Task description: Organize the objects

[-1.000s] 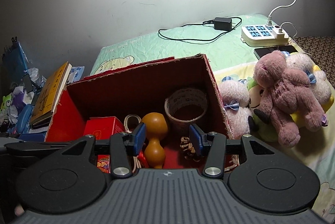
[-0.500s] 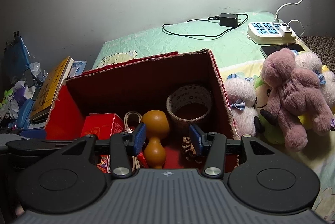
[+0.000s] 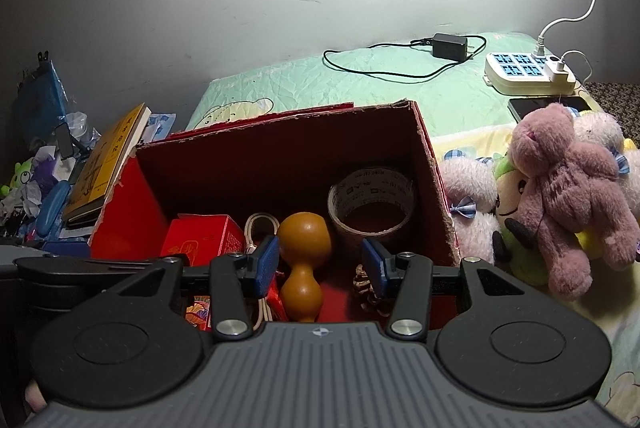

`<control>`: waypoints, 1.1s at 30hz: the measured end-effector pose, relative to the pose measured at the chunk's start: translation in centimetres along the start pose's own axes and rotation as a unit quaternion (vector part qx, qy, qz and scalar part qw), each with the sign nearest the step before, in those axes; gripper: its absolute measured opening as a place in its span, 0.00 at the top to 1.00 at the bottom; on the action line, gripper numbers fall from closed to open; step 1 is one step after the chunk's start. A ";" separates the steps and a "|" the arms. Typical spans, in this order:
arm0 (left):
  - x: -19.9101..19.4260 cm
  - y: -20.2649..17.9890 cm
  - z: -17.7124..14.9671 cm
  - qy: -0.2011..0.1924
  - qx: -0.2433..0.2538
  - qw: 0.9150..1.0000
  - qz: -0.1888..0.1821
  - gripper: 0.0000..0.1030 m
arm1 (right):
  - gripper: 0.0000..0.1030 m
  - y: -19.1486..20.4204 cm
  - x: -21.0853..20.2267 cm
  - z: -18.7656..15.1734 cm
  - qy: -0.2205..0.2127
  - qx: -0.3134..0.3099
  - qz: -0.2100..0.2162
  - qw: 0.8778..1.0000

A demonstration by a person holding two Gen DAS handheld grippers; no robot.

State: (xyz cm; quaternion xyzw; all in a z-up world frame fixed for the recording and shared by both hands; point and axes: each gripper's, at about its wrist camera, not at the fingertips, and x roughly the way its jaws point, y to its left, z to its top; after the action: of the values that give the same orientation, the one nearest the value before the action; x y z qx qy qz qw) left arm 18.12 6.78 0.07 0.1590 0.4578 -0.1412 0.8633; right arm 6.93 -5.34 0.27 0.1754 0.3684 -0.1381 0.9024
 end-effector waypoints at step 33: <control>-1.4 0.6 -1.4 0.007 -0.008 1.000 0.004 0.04 | 0.52 0.9 -1.4 -0.4 0.003 -0.030 0.001 1.000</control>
State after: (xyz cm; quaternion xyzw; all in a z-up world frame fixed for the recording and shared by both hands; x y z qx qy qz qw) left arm 16.56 8.00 0.63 0.1546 0.4643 -0.1332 0.8618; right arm 6.09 -4.20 1.23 0.1487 0.3750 -0.1255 0.9064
